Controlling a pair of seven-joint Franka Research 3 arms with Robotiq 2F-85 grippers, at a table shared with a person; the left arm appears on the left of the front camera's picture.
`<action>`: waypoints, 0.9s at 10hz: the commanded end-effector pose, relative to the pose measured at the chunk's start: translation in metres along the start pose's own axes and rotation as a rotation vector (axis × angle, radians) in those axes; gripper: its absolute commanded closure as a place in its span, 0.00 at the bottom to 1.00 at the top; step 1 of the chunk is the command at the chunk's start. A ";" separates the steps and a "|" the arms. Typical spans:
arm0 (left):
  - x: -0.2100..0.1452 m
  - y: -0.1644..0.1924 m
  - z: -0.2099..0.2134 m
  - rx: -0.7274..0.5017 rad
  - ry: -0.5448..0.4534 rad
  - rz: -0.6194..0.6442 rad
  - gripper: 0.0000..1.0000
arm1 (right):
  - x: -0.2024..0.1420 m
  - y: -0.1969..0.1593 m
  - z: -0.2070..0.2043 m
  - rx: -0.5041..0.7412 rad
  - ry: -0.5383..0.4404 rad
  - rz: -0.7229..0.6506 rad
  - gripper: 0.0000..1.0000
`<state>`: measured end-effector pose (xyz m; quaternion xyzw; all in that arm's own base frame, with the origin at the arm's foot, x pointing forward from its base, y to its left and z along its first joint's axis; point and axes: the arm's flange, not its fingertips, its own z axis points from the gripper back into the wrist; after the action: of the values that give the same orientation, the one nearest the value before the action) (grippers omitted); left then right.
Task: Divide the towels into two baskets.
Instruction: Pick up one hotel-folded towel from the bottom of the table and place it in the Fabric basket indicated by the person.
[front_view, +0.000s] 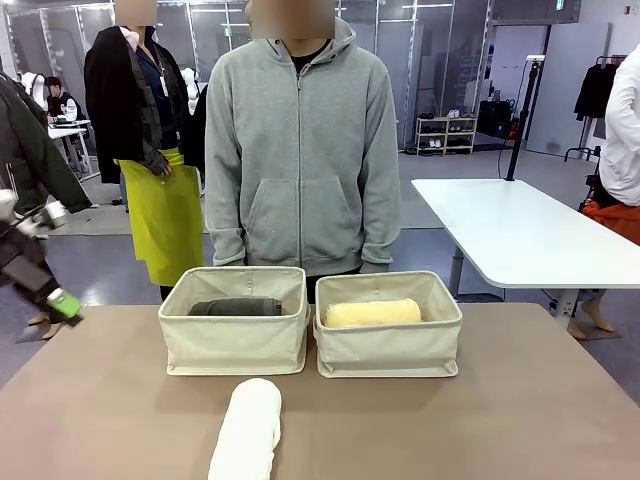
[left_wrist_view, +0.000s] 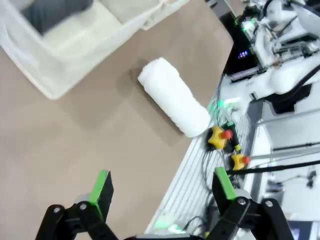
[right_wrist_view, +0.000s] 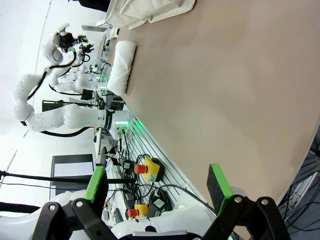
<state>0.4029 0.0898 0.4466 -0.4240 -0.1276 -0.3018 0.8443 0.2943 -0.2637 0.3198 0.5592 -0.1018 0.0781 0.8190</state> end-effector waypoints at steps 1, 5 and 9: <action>-0.060 0.019 0.001 -0.135 -0.215 0.098 0.00 | -0.003 0.003 -0.001 -0.013 0.008 -0.006 0.00; -0.156 0.043 -0.013 -0.176 -0.368 0.244 0.00 | -0.003 0.003 -0.001 -0.013 0.008 -0.006 0.00; -0.168 0.045 -0.015 -0.168 -0.334 0.288 0.00 | -0.003 0.003 -0.001 -0.013 0.008 -0.006 0.00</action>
<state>0.2972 0.1661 0.3242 -0.5502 -0.1770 -0.1062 0.8091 0.2945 -0.2635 0.3198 0.5593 -0.1015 0.0783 0.8190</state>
